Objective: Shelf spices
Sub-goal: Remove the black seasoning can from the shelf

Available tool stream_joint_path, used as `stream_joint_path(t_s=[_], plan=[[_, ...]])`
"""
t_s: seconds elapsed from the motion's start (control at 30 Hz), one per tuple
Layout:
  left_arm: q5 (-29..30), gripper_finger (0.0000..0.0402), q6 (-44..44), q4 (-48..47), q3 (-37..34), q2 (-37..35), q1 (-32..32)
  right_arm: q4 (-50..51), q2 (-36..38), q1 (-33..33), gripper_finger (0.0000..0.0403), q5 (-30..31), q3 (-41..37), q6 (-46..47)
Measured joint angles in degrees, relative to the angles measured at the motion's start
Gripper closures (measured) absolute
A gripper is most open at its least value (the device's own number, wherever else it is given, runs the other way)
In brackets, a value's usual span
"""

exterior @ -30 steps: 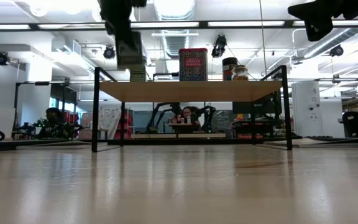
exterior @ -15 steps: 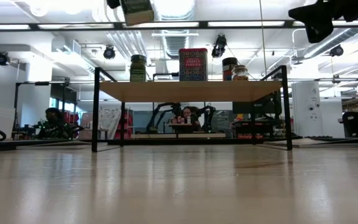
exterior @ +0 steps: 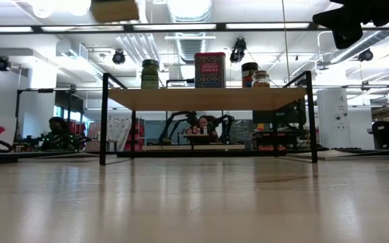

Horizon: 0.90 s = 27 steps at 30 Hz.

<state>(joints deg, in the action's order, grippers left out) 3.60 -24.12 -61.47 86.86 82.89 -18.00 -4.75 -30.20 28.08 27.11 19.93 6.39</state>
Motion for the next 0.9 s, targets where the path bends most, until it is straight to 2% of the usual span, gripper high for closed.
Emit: stream_joint_path(t_s=[0.23, 0.37, 0.57, 0.9], plan=[[0.63, 0.0274, -6.89, 8.91, -13.02, 0.07, -8.33, 0.00, 0.02, 0.00, 0.0204, 0.29, -0.10, 0.00], [1.28, 0.0274, -10.27, 12.75, -17.90, 0.07, -11.10, 0.00, 0.02, 0.00, 0.0204, 1.44, -0.10, -0.02], [1.18, 0.0274, -11.17, 16.55, -20.89, 0.07, -13.99, 0.06, 0.02, 0.00, 0.0204, 1.51, -0.12, -0.45], [0.33, 0.0274, -13.03, 23.72, -21.01, 0.50, -17.88, 0.28, 0.02, 0.00, 0.0204, 1.51, -0.12, -0.46]])
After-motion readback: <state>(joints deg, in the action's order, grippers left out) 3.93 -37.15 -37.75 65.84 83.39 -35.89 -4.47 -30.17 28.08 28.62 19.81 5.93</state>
